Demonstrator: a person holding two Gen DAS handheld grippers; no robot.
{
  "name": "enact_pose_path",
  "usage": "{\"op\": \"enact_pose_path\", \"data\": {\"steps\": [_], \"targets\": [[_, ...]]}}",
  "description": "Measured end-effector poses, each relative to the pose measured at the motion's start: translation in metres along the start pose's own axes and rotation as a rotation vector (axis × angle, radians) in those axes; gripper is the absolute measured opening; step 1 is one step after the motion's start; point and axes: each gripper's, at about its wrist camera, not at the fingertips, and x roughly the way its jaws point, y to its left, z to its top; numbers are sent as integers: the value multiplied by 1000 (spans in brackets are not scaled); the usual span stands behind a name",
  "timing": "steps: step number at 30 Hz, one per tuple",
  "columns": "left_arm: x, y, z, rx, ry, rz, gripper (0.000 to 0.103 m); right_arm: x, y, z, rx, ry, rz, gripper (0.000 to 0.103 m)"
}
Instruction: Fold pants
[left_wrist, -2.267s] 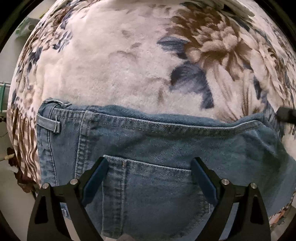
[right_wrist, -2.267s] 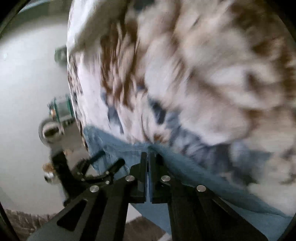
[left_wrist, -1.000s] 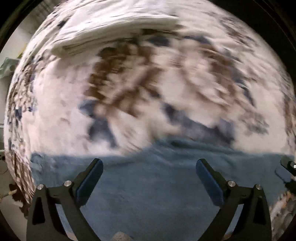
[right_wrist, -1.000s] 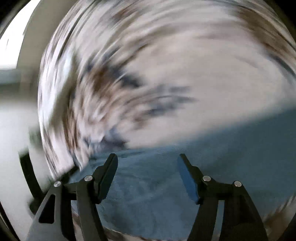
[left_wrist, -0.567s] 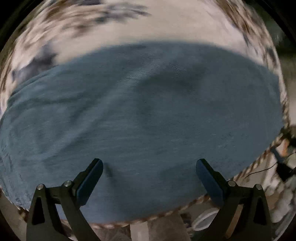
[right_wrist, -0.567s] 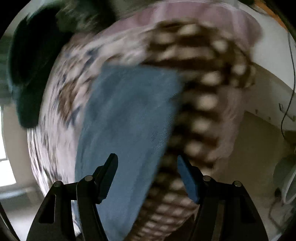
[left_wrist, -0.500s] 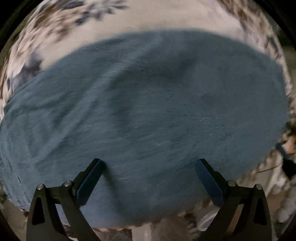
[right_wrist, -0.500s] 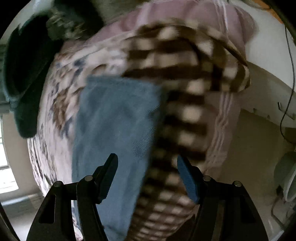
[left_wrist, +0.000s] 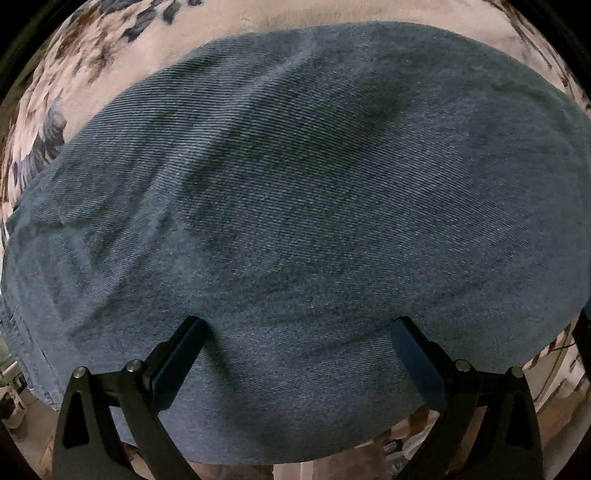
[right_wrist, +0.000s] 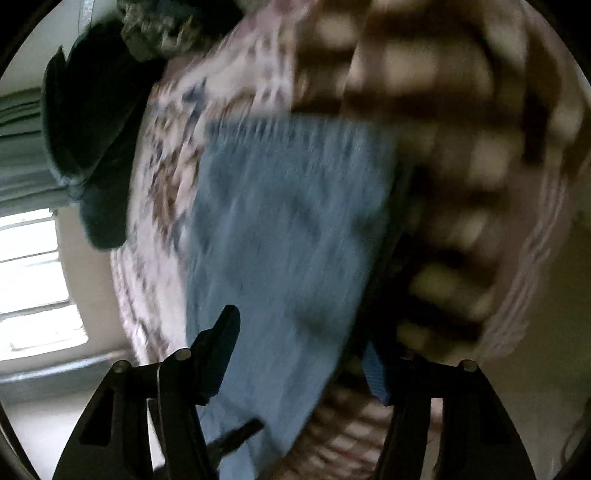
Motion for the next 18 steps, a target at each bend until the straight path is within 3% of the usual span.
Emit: {"op": "enact_pose_path", "data": {"steps": [2, 5, 10, 14, 15, 16, 18], "targets": [[7, -5, -8, 2, 0, -1, 103, 6, 5, -8, -24, 17, 23, 60], [13, -8, -13, 2, 9, -7, 103, 11, 3, -3, 11, -40, 64, 59], [18, -4, -9, -7, 18, -19, 103, 3, 5, 17, 50, -129, 212, 56], [23, -1, -4, -9, 41, -19, 103, 19, 7, 27, 26, -101, 184, 54], [25, -1, 1, -8, 65, -22, 103, 23, 6, 29, 31, -96, 186, 31], [26, 0, 5, -12, 82, -25, 103, 24, 6, 29, 31, -99, 177, 16], [27, 2, 12, -29, 105, -34, 103, 24, 18, 28, -28, -114, 184, 9]]}}
